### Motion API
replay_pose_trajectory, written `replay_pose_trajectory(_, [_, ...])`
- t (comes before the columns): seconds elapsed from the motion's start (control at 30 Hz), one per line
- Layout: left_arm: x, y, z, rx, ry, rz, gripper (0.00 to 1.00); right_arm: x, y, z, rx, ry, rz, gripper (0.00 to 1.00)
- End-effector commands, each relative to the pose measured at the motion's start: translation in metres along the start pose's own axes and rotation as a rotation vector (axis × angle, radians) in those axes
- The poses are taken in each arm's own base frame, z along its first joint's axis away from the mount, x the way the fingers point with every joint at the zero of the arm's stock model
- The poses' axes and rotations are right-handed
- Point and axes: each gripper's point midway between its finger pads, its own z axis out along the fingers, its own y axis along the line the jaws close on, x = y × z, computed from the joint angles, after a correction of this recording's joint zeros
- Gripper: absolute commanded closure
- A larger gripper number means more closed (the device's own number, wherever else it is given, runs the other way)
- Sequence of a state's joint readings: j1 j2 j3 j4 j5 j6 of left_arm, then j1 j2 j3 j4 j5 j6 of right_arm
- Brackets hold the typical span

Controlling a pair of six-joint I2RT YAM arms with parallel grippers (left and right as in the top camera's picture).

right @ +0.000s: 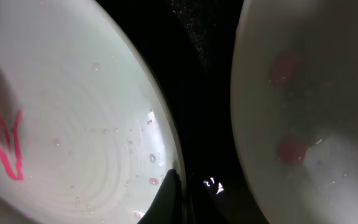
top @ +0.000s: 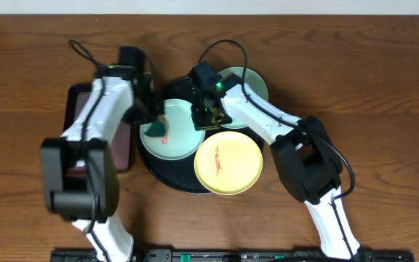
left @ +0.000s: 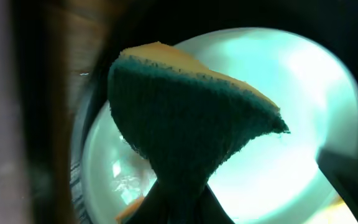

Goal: Clean dirty plates on tray and stack at the side
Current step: 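Scrub the left pale green plate with the sponge in the left gripper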

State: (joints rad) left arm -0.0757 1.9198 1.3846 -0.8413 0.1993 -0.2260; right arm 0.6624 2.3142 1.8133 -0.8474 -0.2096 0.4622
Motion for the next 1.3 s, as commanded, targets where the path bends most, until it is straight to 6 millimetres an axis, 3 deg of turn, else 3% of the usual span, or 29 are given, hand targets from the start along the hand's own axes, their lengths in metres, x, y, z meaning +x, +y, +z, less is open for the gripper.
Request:
replay_pose_trajectory(0.0, [0.006, 0.001, 0.028, -0.054, 0.039, -0.068, 0.93, 0.007, -0.006, 0.016, 0.04, 0.03, -0.034, 0.99])
replay_pose_trajectory(0.2, [0.016, -0.008, 0.052, -0.066, 0.092, -0.062, 0.93, 0.008, -0.007, 0.015, 0.042, 0.034, -0.034, 0.99])
replay_pose_trajectory(0.27, [0.022, -0.025, 0.051, 0.024, 0.123, 0.023, 0.92, 0.008, -0.007, 0.015, 0.042, 0.035, -0.033, 0.99])
replay_pose_trajectory(0.33, [0.031, -0.055, 0.045, 0.205, 0.165, 0.157, 0.93, 0.008, -0.007, 0.016, 0.042, 0.033, -0.034, 0.99])
replay_pose_trajectory(0.4, [0.034, -0.064, 0.042, 0.263, 0.176, 0.182, 0.93, 0.008, -0.007, 0.016, 0.041, 0.033, -0.034, 0.99])
replay_pose_trajectory(0.53, [0.031, -0.057, 0.044, 0.223, 0.162, 0.18, 0.93, 0.008, -0.007, 0.015, 0.042, 0.035, -0.033, 0.99])
replay_pose_trajectory(0.7, [0.022, -0.01, 0.045, -0.072, 0.121, -0.018, 0.93, 0.008, -0.007, 0.015, 0.042, 0.034, -0.033, 0.99])
replay_pose_trajectory(0.87, [0.03, 0.013, 0.036, -0.225, 0.124, -0.118, 0.93, 0.009, -0.007, 0.015, 0.042, 0.035, -0.033, 0.99])
replay_pose_trajectory(1.0, [0.042, 0.006, 0.036, -0.198, 0.178, -0.084, 0.93, 0.009, -0.007, 0.015, 0.042, 0.035, -0.033, 0.99])
replay_pose_trajectory(1.13, [0.058, -0.04, 0.035, 0.098, 0.276, 0.108, 0.93, 0.009, -0.007, 0.015, 0.043, 0.037, -0.033, 0.99])
replay_pose_trajectory(1.27, [0.048, -0.047, 0.037, 0.13, 0.233, 0.129, 0.93, 0.009, -0.007, 0.015, 0.043, 0.038, -0.033, 0.99])
